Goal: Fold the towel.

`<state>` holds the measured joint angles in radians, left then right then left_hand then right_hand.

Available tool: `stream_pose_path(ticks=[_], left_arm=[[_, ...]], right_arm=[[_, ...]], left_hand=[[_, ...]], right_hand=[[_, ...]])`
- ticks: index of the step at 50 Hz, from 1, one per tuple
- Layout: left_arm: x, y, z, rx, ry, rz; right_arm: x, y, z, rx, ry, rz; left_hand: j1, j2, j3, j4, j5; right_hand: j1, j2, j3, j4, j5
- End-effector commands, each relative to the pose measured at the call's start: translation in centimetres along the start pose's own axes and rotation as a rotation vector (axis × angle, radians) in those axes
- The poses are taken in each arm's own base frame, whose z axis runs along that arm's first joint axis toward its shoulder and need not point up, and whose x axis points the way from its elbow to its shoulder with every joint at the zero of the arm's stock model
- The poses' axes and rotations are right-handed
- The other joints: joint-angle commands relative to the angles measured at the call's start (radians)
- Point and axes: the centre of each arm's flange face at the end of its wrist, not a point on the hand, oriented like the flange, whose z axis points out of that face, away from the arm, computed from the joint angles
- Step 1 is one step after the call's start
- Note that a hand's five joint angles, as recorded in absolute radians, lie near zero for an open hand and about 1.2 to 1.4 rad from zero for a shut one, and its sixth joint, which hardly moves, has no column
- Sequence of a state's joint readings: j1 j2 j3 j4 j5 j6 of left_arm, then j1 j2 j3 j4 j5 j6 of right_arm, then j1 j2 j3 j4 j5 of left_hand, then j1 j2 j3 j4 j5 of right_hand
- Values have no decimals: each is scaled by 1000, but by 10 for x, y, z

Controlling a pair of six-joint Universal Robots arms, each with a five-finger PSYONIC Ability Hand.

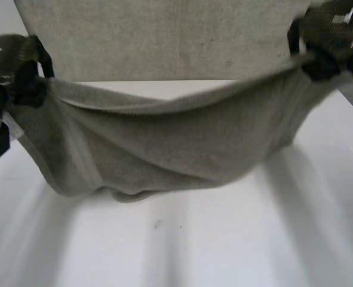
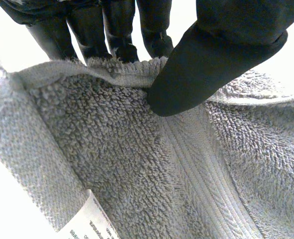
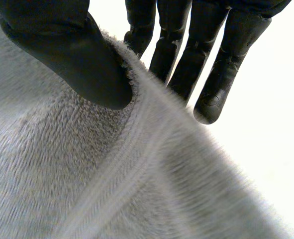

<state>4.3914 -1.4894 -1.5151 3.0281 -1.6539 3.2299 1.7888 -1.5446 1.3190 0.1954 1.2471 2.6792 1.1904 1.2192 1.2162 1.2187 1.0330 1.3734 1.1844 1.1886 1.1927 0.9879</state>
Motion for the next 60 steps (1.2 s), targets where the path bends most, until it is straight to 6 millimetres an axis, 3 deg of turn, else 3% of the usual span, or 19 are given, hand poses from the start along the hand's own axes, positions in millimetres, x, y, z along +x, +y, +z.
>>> stream_pose_path(ticks=[1,10,16,19,21,22,23,24,25,26,27,29,35,41,49,51,52,54,60], left_arm=[[7,48,26,-154,17,20],[21,132,56,-401,52,42],[26,146,83,-402,54,44],[26,129,109,-311,44,36],[25,86,135,-145,27,17],[25,85,135,-144,27,17],[23,57,146,-37,14,1],[23,57,146,-36,14,1],[21,27,154,82,-1,-17],[18,-3,160,205,-14,-36],[18,-3,160,207,-14,-36],[15,-51,159,406,-23,-88],[11,-84,146,517,-18,-152],[13,-36,142,349,-8,-147],[18,71,124,27,-1,-105],[20,111,115,-78,3,-97],[20,111,115,-79,3,-97],[23,155,107,-180,6,-80],[25,191,94,-280,13,-46]], right_arm=[[-29,48,-3,-311,-210,-115],[-53,131,33,-512,-302,-65],[-46,150,64,-480,-208,-106],[-28,138,91,-339,-76,-149],[-2,108,117,-120,90,-167],[-2,108,117,-119,91,-167],[13,87,125,11,183,-163],[29,60,128,153,267,-153],[30,59,128,155,268,-152],[43,32,126,296,337,-147],[44,32,125,297,337,-147],[62,-4,117,502,435,-142],[56,-9,108,498,399,-131],[27,25,102,311,214,-86],[-21,103,91,82,-9,-6],[-31,119,90,41,-46,13],[-31,119,90,41,-46,13],[-51,154,87,-44,-113,53],[-74,205,81,-185,-166,111]], left_hand=[[206,177,180,178,189],[206,177,180,178,189],[206,177,180,178,189],[206,177,180,178,189],[206,177,180,178,189],[206,177,180,178,189],[206,177,180,178,189],[206,177,180,178,189],[206,177,180,178,189],[206,177,180,178,189],[206,177,180,178,189],[206,177,180,178,189],[206,177,180,178,189],[206,177,180,178,189],[206,177,180,178,189],[206,177,180,178,189],[206,177,180,178,189],[206,177,180,178,189],[206,177,180,178,189]], right_hand=[[23,212,208,204,234],[23,212,208,204,234],[23,212,208,204,234],[23,212,208,204,234],[23,212,208,204,234],[23,212,208,204,234],[23,212,208,204,234],[23,212,208,204,234],[23,212,208,204,234],[23,212,208,204,234],[23,212,208,204,234],[23,212,208,204,234],[23,212,208,204,234],[23,212,208,204,234],[23,212,208,204,234],[23,212,208,204,234],[23,212,208,204,234],[23,212,208,204,234],[23,212,208,204,234]])
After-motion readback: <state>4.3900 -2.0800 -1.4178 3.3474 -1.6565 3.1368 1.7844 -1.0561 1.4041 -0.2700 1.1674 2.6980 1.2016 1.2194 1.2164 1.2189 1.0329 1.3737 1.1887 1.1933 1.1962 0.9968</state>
